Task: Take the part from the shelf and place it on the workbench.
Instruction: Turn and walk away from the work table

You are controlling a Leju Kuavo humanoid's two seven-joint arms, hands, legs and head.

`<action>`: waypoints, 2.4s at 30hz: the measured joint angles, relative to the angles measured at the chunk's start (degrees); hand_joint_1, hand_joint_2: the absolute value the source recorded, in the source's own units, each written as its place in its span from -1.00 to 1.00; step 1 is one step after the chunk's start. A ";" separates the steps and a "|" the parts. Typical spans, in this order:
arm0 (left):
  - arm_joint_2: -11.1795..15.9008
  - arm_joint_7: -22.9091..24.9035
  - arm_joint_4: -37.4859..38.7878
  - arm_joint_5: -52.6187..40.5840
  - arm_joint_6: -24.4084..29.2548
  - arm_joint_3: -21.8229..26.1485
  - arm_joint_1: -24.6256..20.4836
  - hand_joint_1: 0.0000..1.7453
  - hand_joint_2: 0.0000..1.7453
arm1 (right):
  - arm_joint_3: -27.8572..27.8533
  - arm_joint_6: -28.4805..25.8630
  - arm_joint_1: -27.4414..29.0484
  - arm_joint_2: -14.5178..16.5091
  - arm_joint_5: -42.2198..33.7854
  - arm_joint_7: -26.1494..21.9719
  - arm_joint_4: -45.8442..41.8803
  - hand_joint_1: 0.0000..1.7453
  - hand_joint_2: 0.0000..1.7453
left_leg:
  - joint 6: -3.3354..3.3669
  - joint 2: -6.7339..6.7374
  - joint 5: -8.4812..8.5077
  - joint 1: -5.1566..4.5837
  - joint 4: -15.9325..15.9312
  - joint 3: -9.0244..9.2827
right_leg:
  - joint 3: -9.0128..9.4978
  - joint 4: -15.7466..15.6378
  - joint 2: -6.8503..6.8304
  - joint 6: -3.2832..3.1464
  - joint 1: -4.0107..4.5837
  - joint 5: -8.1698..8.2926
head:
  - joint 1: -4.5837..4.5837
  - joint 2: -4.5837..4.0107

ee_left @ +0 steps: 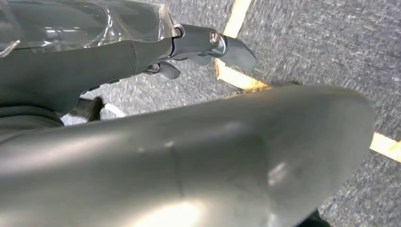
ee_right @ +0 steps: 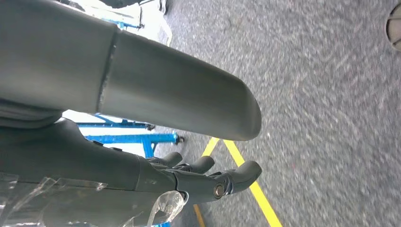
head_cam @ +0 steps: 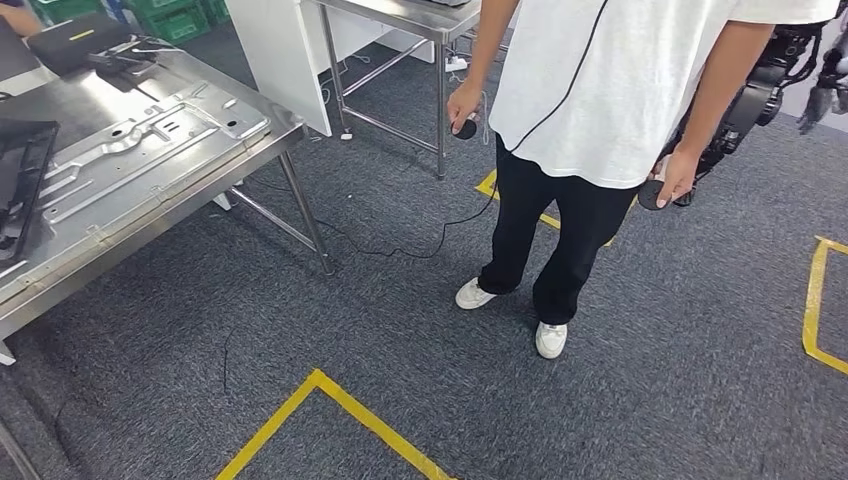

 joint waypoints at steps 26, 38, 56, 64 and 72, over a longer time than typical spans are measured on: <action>0.31 0.07 0.00 -0.49 0.11 -0.02 0.17 -1.00 -1.00 | 0.44 1.16 -0.41 -0.15 -0.70 1.64 0.01 -1.00 -1.00 | -0.93 -1.59 -1.47 -0.19 1.00 0.74 | 1.31 -2.86 0.36 -1.21 0.38 2.31 | 0.32 0.02; 0.43 0.03 0.00 -0.82 0.16 -0.34 0.21 -1.00 -1.00 | 0.81 1.08 -0.25 0.12 -1.50 0.84 0.05 -1.00 -1.00 | 0.72 6.03 0.63 -0.55 -1.35 0.69 | -1.01 5.80 -6.37 1.06 0.08 -2.46 | 0.57 0.02; 0.27 -0.05 0.00 -0.61 0.22 -1.09 0.04 -1.00 -1.00 | 0.95 0.54 -0.41 -0.12 -2.23 0.67 0.12 -1.00 -1.00 | -2.38 -1.02 -1.20 0.82 0.63 1.12 | 2.87 -4.78 0.12 -0.73 0.41 2.89 | 0.35 0.02; -0.05 -0.05 0.00 -0.60 0.24 -1.21 -0.13 -1.00 -1.00 | 1.09 0.36 -0.17 -0.37 -2.29 0.63 0.25 -1.00 -1.00 | 0.28 2.89 0.16 -0.07 -0.49 0.51 | -4.20 9.15 -4.35 1.04 0.13 -4.57 | 0.70 0.02; -0.17 -0.05 0.00 -0.60 0.25 -1.32 -0.15 -1.00 -1.00 | 1.49 0.35 -0.29 -0.51 -2.33 0.70 0.25 -1.00 -1.00 | -0.57 7.87 -0.27 -0.93 -0.22 0.84 | 4.47 -4.06 -10.04 0.08 0.61 0.63 | 0.70 0.02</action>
